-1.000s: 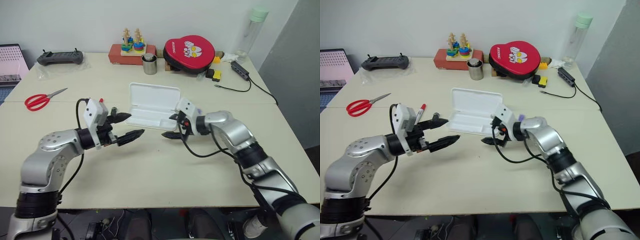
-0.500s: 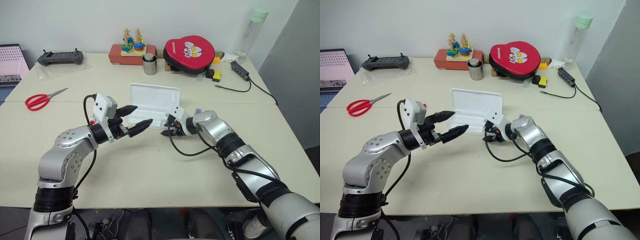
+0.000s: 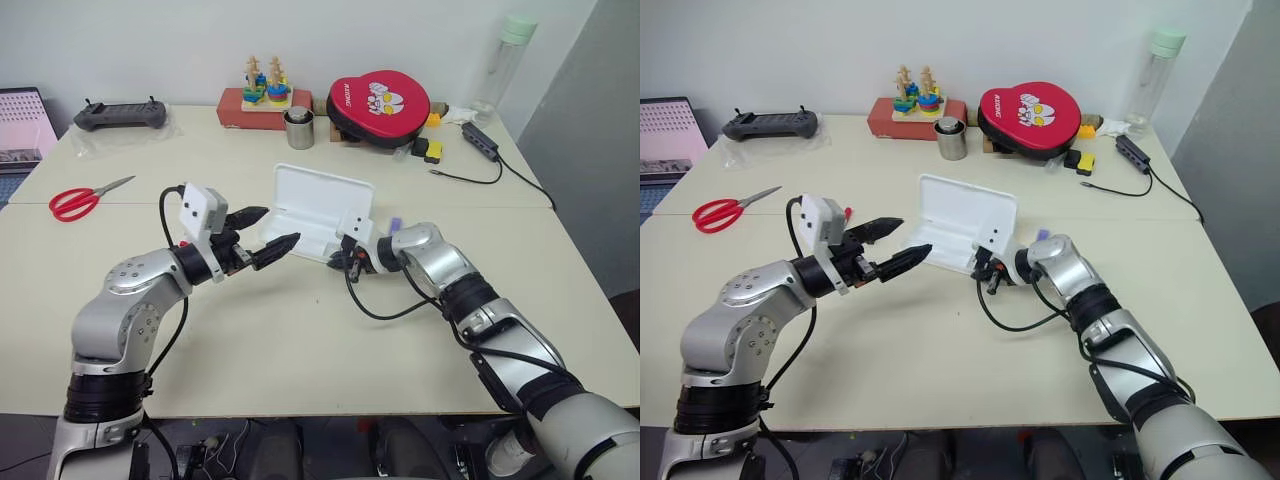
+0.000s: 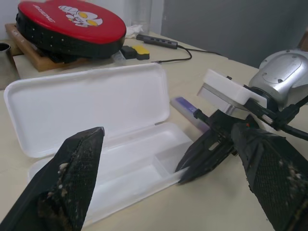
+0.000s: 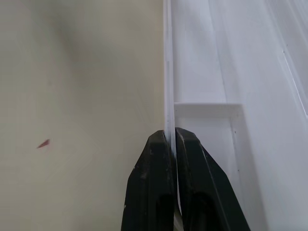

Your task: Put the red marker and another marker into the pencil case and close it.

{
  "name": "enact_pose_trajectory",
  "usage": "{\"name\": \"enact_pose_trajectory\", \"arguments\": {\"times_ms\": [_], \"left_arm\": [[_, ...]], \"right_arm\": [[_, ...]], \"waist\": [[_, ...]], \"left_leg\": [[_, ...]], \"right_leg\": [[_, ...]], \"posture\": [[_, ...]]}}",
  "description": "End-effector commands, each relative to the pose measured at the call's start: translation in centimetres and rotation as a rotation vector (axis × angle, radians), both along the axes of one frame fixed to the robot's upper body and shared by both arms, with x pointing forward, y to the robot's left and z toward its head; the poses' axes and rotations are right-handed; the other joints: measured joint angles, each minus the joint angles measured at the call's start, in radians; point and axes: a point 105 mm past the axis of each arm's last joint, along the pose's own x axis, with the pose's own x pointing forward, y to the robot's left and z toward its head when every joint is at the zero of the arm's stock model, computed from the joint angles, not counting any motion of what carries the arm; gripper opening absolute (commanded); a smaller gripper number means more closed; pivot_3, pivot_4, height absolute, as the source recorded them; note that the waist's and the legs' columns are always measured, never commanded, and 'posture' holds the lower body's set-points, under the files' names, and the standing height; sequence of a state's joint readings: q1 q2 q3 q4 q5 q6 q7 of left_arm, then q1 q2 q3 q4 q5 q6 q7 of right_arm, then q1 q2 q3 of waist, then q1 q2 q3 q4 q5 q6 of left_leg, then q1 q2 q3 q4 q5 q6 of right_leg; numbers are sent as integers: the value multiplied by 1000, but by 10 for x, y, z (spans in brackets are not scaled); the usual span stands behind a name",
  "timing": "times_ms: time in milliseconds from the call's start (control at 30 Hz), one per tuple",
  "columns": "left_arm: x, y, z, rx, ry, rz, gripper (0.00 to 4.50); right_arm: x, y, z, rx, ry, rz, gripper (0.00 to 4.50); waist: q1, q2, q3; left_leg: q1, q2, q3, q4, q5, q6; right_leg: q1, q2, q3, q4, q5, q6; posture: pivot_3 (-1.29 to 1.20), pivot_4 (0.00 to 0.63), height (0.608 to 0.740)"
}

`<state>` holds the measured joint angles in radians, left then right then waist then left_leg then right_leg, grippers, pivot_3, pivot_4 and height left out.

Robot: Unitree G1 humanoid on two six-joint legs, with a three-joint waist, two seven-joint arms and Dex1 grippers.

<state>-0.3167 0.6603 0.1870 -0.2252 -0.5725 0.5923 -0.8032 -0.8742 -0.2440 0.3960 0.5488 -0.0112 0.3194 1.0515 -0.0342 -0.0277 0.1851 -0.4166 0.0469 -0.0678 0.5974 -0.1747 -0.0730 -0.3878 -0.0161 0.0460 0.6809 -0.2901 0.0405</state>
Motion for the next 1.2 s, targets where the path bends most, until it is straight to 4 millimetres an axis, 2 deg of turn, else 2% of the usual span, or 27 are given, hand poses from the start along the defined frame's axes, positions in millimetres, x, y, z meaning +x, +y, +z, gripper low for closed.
{"name": "enact_pose_trajectory", "arguments": {"times_ms": [33, 200, 300, 333, 367, 433, 467, 500, 600, 700, 833, 933, 1067, 1200], "left_arm": [[-10, 22, 2, 72, -14, 15, 4500], [-16, 42, 4, 104, -4, 45, 4500], [-15, 42, 4, 106, -4, 56, 4500], [-15, 41, 5, 104, -5, 54, 4500], [-15, 40, 5, 102, -5, 51, 4500], [-15, 41, 6, 98, -7, 60, 4500], [-14, 44, 5, 79, -2, 94, 4500], [-13, 47, 4, 65, 3, 118, 4500], [1, 69, -3, 47, 26, 286, 4500], [17, 109, -19, 107, 82, 515, 4500], [33, 135, -32, 124, 142, 669, 4500], [52, 138, -43, 136, 182, 701, 4500], [71, 140, -53, 143, 220, 741, 4500], [82, 140, -68, 149, 288, 759, 4500]], "right_arm": [[-28, -1, 8, 17, -1, 111, 30], [-44, -3, 0, -14, -7, 161, 30], [-48, -6, -9, -64, -38, 212, 704], [-48, -6, -10, -74, -41, 217, 1073], [-48, -6, -11, -77, -42, 220, 1135], [-46, -5, -10, -71, -51, 223, 1548], [-44, -5, -3, -43, -61, 217, 1869], [-43, -5, 3, -23, -68, 213, 2010], [-44, -3, 32, 117, -62, 196, 2816], [-45, 0, 83, 336, -80, 154, 3671], [-46, 1, 121, 474, -112, 113, 4483], [-45, 4, 139, 513, -157, 83, 4483], [-47, 5, 150, 546, -177, 64, 4483], [-46, 5, 158, 568, -205, 38, 4483]], "waist": [[-1, 0, 0], [0, 0, 0], [0, 0, 0], [0, 0, 0], [0, 0, 0], [1, 0, 0], [1, 0, 0], [1, 0, 0], [1, 0, 0], [2, 0, 0], [2, 0, 0], [6, 0, 0], [8, -1, 0], [4, -1, 0]], "left_leg": [[0, 0, 0, 0, 0, 0], [0, 0, 0, -2, 0, 0], [1, 0, 0, 0, 0, 0], [1, 0, 0, 0, 0, 0], [1, 0, 0, 1, 0, 0], [0, 0, 0, 1, 0, 0], [0, 0, 0, 1, 0, 0], [0, 0, 0, 1, 0, 0], [0, 0, 0, 1, 0, 0], [0, 0, -1, 1, 0, 0], [0, 1, -2, 1, 0, 0], [0, 1, -2, 1, 0, 0], [-1, 0, -2, 1, 0, 0], [-1, 0, -2, 1, 0, 0]], "right_leg": [[0, 0, 0, 0, 0, 0], [-1, 0, -1, 0, -1, -1], [0, 0, -1, 0, -2, 1], [0, 0, -1, 0, -3, 2], [0, 0, -1, 0, -3, 3], [0, 0, 0, 0, -3, 3], [0, 0, 0, 0, -2, 3], [0, 0, 0, 0, -1, 1], [0, 0, 0, 0, -1, 0], [0, 0, -1, 0, -1, 0], [0, 1, -1, 0, -1, 0], [0, 1, -2, 0, -1, 0], [0, 1, -2, 0, 0, 0], [-1, 1, -2, 0, 0, 0]], "posture": [[0, 150, 740], [0, 150, 740], [0, 150, 740], [0, 150, 740], [0, 150, 740], [0, 150, 740], [0, 150, 740], [0, 150, 740], [0, 150, 740], [0, 150, 740], [0, 150, 740], [0, 150, 740], [0, 150, 740], [0, 150, 740]]}}
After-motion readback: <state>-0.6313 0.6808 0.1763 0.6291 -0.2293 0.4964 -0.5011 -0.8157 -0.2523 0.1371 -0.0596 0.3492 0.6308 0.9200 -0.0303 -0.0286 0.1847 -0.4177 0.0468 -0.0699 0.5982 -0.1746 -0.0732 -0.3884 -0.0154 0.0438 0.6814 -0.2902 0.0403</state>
